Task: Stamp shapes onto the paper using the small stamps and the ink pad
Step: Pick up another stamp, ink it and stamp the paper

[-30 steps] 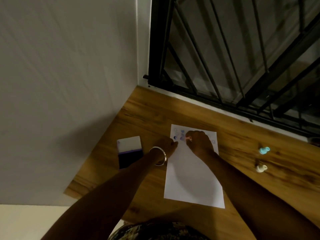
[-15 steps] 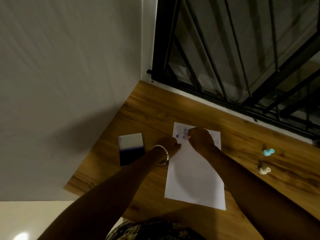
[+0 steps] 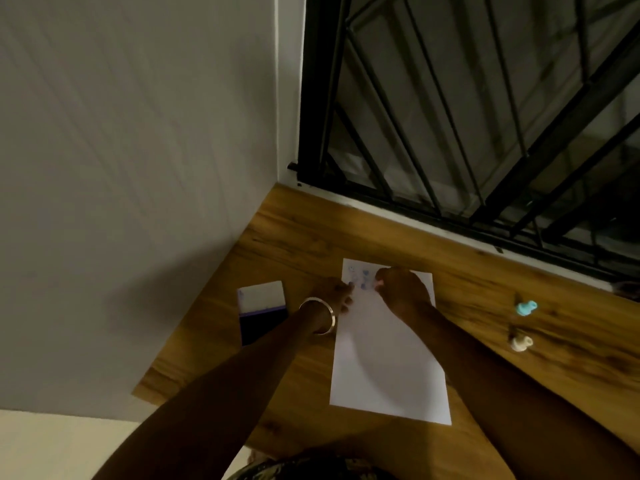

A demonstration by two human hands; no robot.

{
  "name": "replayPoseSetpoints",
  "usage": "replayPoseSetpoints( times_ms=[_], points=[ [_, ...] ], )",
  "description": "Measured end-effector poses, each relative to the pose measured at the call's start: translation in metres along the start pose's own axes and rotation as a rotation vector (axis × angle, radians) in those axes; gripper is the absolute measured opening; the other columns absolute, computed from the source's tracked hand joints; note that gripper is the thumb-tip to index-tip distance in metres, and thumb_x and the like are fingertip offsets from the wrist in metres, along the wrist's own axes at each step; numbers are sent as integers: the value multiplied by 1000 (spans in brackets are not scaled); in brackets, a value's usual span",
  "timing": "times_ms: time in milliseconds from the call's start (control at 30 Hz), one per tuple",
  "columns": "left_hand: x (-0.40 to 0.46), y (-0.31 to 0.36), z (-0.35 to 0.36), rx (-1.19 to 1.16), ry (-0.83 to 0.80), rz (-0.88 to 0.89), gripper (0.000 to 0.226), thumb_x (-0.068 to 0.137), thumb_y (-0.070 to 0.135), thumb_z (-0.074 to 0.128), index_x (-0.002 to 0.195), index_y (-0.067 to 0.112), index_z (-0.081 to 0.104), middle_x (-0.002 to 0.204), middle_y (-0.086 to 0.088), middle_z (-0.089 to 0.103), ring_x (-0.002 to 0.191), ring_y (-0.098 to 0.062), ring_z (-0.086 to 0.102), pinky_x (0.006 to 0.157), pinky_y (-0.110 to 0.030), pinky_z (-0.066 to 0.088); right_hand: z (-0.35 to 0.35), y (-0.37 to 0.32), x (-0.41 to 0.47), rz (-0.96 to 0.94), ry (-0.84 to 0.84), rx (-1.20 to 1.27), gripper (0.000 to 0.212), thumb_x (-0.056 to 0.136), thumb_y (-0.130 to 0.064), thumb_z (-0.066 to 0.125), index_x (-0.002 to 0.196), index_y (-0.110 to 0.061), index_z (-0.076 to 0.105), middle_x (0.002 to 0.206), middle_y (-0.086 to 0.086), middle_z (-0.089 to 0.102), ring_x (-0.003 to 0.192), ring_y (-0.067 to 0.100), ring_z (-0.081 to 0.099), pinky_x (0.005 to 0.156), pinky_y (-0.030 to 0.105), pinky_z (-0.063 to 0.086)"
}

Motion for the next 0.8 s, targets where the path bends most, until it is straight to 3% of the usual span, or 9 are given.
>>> replayPoseSetpoints(
  times_ms=[167, 267, 367, 467, 533, 667, 800],
  points=[
    [-7, 7, 1, -349, 49, -160, 22, 98, 19, 45, 87, 8, 60, 87, -7, 54, 64, -16, 55, 48, -22, 52, -19, -3, -10, -7, 104, 107, 21, 94, -20, 52, 98, -11, 71, 99, 9, 71, 89, 25, 66, 81, 36, 56],
    [-12, 11, 6, -459, 24, -158, 17, 94, 10, 52, 78, 7, 57, 83, -10, 55, 67, -20, 57, 60, -28, 54, -18, -5, -20, -1, 108, 149, 22, 95, -23, 52, 98, -11, 71, 99, 10, 72, 91, 26, 67, 81, 35, 56],
    [-17, 15, 15, -448, 8, -136, 9, 92, 9, 57, 87, 1, 57, 79, -10, 56, 68, -20, 57, 65, -29, 52, -15, -9, -31, -15, 129, 166, 22, 95, -26, 54, 103, -14, 70, 106, 8, 71, 94, 23, 67, 84, 35, 56],
    [-20, 18, 24, -426, 10, -112, 20, 93, 11, 55, 110, 0, 55, 83, -12, 61, 68, -20, 58, 64, -29, 54, -13, -10, -38, -18, 148, 178, 23, 95, -27, 52, 102, -17, 70, 101, 6, 73, 89, 21, 66, 81, 34, 56],
    [-20, 17, 30, -421, 30, -123, 27, 91, 12, 58, 116, 1, 53, 93, -15, 64, 72, -22, 60, 75, -35, 55, -12, -9, -43, -13, 157, 209, 22, 94, -29, 52, 101, -19, 70, 99, 4, 73, 88, 20, 66, 81, 34, 56],
    [-24, 21, 49, -415, -39, -126, 34, 81, 7, 70, 110, 4, 54, 91, -14, 63, 79, -23, 60, 83, -37, 53, -14, 2, -51, 28, 188, 243, 20, 91, -32, 55, 98, -22, 71, 96, 4, 73, 85, 22, 67, 75, 33, 57],
    [-26, 26, 68, -392, -93, -93, 37, 73, 1, 75, 107, 3, 60, 87, -13, 66, 73, -21, 62, 69, -31, 55, -14, 20, -56, 44, 169, 232, 21, 91, -32, 55, 101, -21, 70, 96, 4, 73, 86, 22, 67, 77, 34, 56]
  ],
)
Point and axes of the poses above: each hand's wrist, its own x-axis towards the middle knuckle, its own z-axis out of the palm, y = z × x, the point moved 6 cm from there along x, towards the middle knuckle
